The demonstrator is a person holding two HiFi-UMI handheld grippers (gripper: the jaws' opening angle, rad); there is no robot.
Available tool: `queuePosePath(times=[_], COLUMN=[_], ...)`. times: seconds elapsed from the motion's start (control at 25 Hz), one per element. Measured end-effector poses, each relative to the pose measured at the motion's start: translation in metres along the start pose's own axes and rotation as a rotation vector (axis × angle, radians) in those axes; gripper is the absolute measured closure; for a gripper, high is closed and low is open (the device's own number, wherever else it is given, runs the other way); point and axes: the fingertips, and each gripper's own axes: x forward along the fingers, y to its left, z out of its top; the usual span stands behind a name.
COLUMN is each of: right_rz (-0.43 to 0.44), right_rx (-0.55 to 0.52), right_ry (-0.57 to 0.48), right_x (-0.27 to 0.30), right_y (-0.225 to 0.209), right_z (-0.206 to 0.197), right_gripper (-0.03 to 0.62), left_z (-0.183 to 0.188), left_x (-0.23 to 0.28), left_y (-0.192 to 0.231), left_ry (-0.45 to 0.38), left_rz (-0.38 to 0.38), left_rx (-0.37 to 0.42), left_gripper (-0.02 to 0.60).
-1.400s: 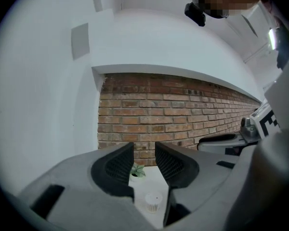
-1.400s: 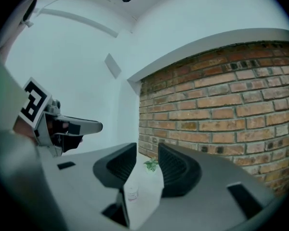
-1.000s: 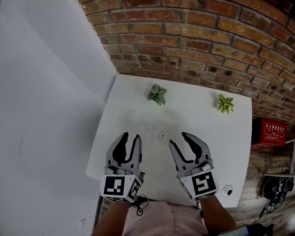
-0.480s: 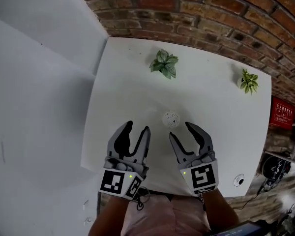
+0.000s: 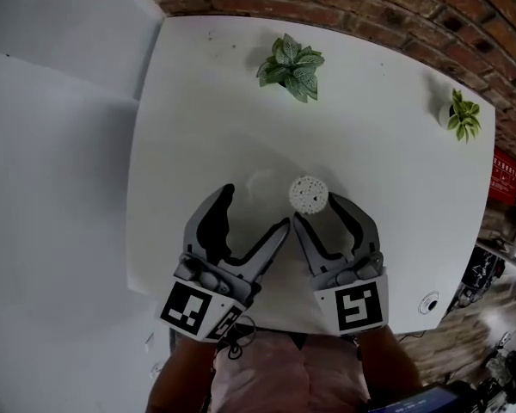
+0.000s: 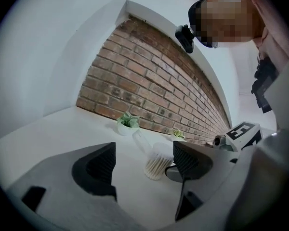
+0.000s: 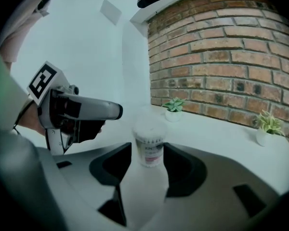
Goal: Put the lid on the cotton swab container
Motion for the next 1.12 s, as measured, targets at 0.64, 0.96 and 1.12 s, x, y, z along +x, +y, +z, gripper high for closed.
queuePosePath(times=[0.64, 0.96, 1.12], right_rz=[0.023, 0.048, -0.02], right_rx=[0.003, -0.006, 0.057], right_ry=[0.008, -0.006, 0.004], right_x=[-0.001, -0.018, -0.035], right_y=[0.0, -0.013, -0.045], right_z=[-0.002, -0.007, -0.016], right_gripper=[0.387, 0.39, 0.397], left_z=[0.023, 0.018, 0.014], left_x=[0.011, 0.017, 0.022], left_y=[-0.065, -0.093, -0.1], left_ry=[0.037, 0.093, 0.116], left_rz=[-0.196, -0.26, -0.281], left_rx=[0.013, 0.025, 0.029], left_gripper=[0.187, 0.192, 0.192])
